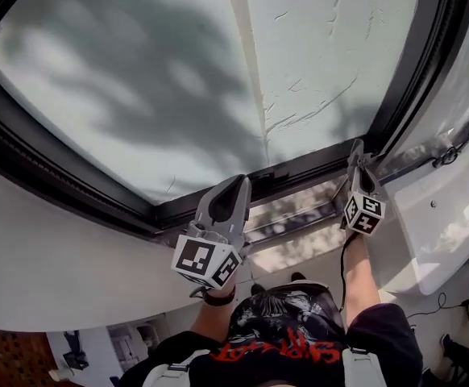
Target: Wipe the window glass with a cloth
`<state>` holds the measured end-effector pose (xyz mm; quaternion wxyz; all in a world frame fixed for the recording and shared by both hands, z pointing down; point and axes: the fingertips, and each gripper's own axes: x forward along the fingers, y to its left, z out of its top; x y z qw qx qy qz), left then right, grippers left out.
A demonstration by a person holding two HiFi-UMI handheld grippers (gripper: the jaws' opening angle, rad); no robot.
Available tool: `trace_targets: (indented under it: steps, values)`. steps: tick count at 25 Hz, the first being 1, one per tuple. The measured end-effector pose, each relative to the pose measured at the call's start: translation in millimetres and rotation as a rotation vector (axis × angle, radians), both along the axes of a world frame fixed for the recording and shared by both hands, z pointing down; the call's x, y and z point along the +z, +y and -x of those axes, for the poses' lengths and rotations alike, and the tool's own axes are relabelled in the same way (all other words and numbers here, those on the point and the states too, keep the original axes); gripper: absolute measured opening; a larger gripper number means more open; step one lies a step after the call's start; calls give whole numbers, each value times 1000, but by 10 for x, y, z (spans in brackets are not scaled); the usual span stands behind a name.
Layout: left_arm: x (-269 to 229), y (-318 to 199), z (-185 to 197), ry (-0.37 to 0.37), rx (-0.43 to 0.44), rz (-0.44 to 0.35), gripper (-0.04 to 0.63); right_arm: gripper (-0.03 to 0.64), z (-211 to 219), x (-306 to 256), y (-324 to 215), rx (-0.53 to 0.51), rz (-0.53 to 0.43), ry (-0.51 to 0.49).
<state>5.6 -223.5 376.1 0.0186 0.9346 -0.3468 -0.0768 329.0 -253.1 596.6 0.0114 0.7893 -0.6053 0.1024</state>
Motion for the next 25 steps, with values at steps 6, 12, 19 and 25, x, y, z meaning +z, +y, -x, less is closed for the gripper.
trace_targets:
  steps: [6, 12, 19, 25]
  values:
    - [25, 27, 9, 5, -9, 4, -12, 21, 591, -497, 133, -138, -104, 56]
    - [53, 27, 256, -2, -69, 10, -12, 20, 1654, -907, -17, -404, -168, 32]
    - [202, 22, 479, -21, -109, 45, -12, 20, 2406, -1247, 42, -563, -232, 56]
    - [329, 47, 558, -30, -113, 59, -12, 20, 2653, -1321, 96, -620, -267, 60]
